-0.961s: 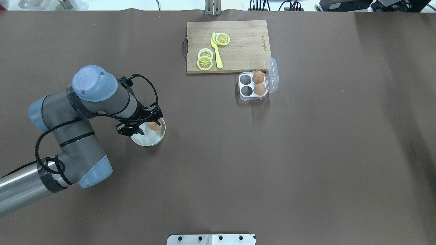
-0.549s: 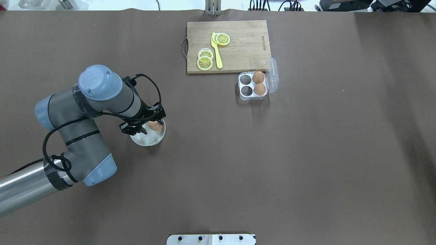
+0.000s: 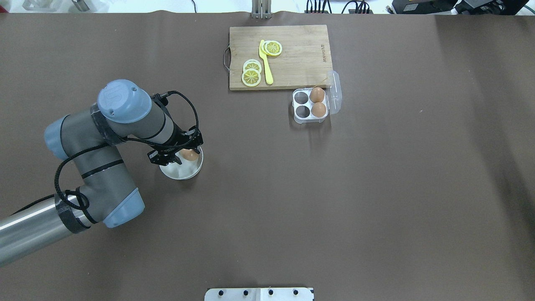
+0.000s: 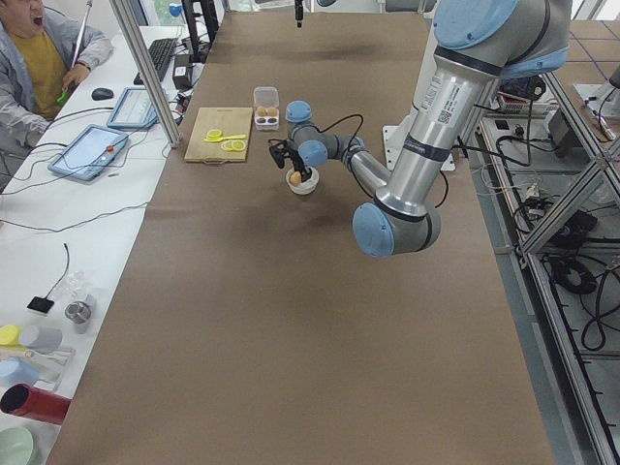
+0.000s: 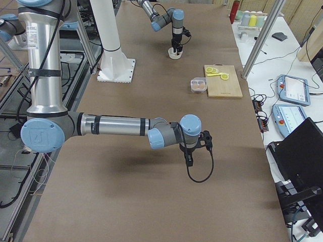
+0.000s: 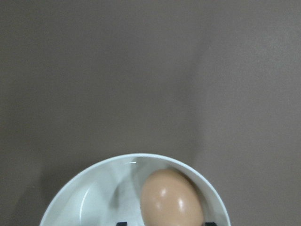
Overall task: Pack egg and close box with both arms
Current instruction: 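Lower the left gripper and close it on the brown egg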
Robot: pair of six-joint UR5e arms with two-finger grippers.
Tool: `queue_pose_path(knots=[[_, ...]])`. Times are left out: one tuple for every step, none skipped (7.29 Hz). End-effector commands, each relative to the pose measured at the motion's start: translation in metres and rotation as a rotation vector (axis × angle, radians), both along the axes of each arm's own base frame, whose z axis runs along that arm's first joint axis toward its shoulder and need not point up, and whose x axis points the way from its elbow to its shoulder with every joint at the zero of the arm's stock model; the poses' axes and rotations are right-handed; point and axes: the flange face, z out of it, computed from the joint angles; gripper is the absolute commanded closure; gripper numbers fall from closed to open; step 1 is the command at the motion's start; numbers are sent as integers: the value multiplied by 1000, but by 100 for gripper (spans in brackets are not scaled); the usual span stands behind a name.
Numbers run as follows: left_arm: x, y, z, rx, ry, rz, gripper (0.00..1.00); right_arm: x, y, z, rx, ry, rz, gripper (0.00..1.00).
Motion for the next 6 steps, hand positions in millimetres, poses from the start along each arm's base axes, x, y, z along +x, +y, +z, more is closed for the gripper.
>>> queue_pose_path(knots=[[0,0,0,0,0,0,42,0,0,0,0,0,0,0],[1,-1,3,9,13,0,42,0,0,1,-1,0,0,0],[4,-3,5,21,29,0,50,0,0,0,0,0,0,0],[3,-2,5,21,30,-1,85,0,1,1,-1,0,0,0],[1,-2,3,23,34,-2,100,0,1,1,-1,0,0,0],[-1,-2,-1,25,40,-2,100,0,1,1,-1,0,0,0]])
